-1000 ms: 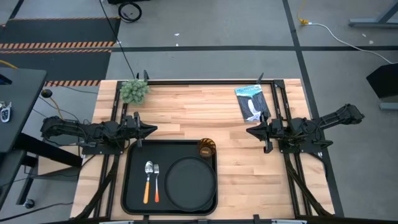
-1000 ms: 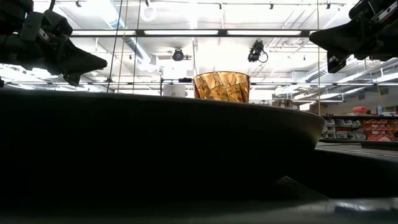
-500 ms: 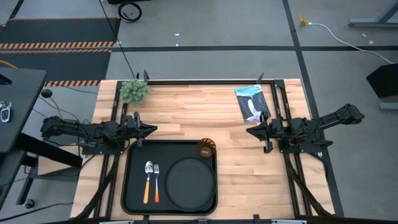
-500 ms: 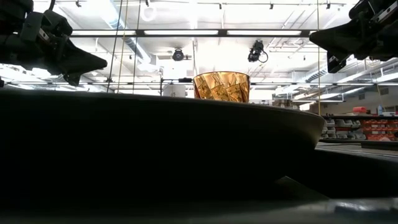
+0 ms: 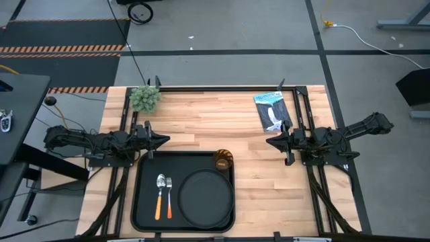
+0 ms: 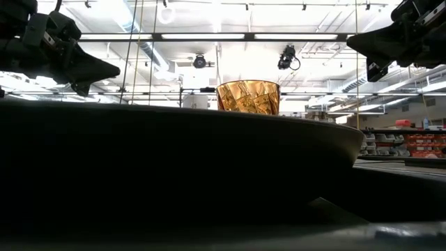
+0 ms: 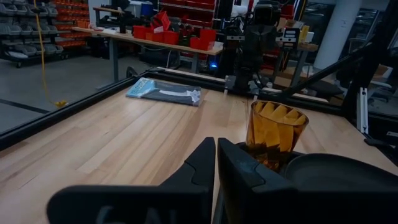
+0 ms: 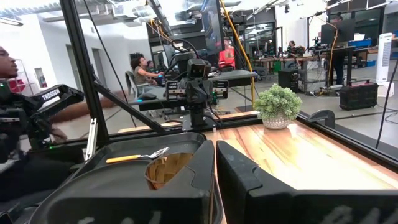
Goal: Pick and place plate/cup/fork/spoon on tray
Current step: Return to Home Position
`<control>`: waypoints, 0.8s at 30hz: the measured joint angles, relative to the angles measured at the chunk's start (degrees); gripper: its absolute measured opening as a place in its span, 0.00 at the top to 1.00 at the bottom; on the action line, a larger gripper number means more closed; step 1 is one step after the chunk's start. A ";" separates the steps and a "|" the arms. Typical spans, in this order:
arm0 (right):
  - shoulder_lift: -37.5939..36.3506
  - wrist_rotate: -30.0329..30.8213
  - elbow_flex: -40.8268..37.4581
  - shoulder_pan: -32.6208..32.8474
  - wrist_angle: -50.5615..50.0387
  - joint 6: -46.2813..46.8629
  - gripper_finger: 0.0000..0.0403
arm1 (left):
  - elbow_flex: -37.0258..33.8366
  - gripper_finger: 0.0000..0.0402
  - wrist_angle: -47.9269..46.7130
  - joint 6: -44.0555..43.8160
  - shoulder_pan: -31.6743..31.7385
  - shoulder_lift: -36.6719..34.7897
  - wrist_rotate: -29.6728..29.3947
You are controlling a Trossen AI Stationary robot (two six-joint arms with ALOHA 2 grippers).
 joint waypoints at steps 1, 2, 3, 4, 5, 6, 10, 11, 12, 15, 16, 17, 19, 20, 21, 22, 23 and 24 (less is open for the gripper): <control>0.00 0.01 0.00 -0.01 0.00 0.00 0.94 | 0.00 0.94 0.00 0.03 0.00 0.00 0.02; 0.00 -0.02 0.00 -0.02 0.02 0.02 0.94 | 0.00 0.94 0.00 0.02 0.00 0.01 0.02; 0.00 -0.01 -0.02 -0.02 0.00 0.02 0.94 | 0.00 0.94 0.00 0.00 0.00 0.01 0.02; 0.00 -0.01 -0.02 -0.02 0.01 0.02 0.94 | 0.00 0.94 0.00 0.00 0.00 0.01 0.02; -0.01 0.00 0.00 -0.01 0.01 0.02 0.94 | 0.00 0.94 0.00 0.02 0.00 0.01 0.02; 0.00 0.00 0.00 -0.01 0.00 0.01 0.94 | 0.00 0.94 0.00 0.02 0.00 0.01 0.01; -0.01 0.00 0.00 -0.02 0.01 0.02 0.94 | 0.00 0.94 0.00 0.02 0.00 0.01 0.00; -0.01 0.01 0.00 -0.02 0.00 0.01 0.94 | 0.00 0.94 0.00 0.02 0.00 0.01 0.00; 0.00 0.00 0.00 -0.02 0.02 0.02 0.94 | 0.00 0.94 0.00 0.00 0.00 0.01 0.02; 0.00 -0.01 0.00 0.00 0.00 0.02 0.94 | 0.00 0.94 0.00 0.02 0.00 0.01 0.00; 0.00 -0.01 -0.01 -0.02 0.02 0.02 0.94 | 0.00 0.94 0.00 0.03 0.00 0.01 0.02; 0.00 0.01 -0.02 -0.02 0.01 0.02 0.94 | 0.00 0.94 0.00 0.01 0.00 0.00 0.01; 0.00 0.01 -0.02 -0.02 -0.01 0.02 0.94 | 0.00 0.94 0.00 0.01 0.00 0.00 0.01; -0.01 0.00 -0.01 -0.01 0.02 0.02 0.94 | 0.00 0.94 0.00 0.04 0.00 0.01 0.02; 0.00 0.00 -0.02 -0.02 0.01 0.00 0.94 | 0.00 0.94 0.00 0.02 0.00 0.00 0.02; -0.01 -0.02 -0.01 -0.01 0.01 0.02 0.94 | 0.00 0.94 0.00 0.00 0.00 0.01 0.02; 0.00 0.01 -0.01 -0.02 0.01 0.02 0.94 | 0.00 0.94 0.00 0.00 0.00 0.01 0.02; -0.01 0.00 -0.02 -0.02 -0.01 0.02 0.94 | 0.00 0.94 0.00 0.02 0.00 0.01 0.00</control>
